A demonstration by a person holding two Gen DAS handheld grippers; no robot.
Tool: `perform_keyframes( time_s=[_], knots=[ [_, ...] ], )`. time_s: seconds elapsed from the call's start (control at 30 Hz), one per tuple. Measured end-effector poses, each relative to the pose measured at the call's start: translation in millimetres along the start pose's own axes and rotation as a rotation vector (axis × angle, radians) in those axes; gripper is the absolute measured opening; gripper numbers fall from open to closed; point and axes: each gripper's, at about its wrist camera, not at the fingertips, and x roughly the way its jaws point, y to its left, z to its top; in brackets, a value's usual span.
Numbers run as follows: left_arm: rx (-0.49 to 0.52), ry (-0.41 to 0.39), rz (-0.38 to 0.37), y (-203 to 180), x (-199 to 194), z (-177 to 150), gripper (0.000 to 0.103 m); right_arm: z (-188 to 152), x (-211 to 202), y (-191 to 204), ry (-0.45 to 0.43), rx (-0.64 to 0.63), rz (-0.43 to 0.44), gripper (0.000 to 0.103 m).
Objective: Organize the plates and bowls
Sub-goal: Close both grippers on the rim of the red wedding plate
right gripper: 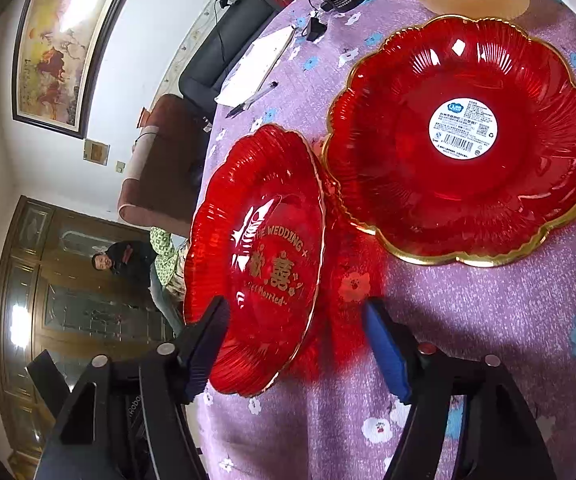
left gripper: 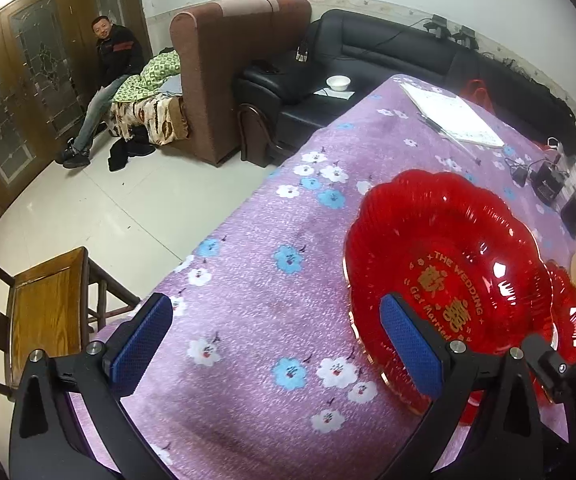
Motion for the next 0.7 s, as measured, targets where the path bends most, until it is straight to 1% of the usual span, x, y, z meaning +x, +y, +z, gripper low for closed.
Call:
perform_keyframes(
  time_s=[0.27, 0.4, 0.47, 0.67, 0.7],
  knots=[
    [0.009, 0.015, -0.01, -9, 9, 5, 0.103, 5, 5, -4, 0.007, 0.003, 0.002, 0.065],
    [0.012, 0.023, -0.011, -14, 15, 6, 0.103, 8, 11, -4, 0.019, 0.001, -0.009, 0.058],
    [0.011, 0.033, -0.012, -16, 19, 6, 0.103, 9, 13, -4, 0.027, 0.001, -0.013, 0.057],
    [0.007, 0.096, -0.009, -23, 35, 7, 0.103, 12, 16, -5, 0.016, 0.002, -0.027, 0.047],
    [0.009, 0.11, -0.006, -24, 38, 7, 0.103, 13, 16, -5, 0.016, 0.0, -0.033, 0.041]
  ],
)
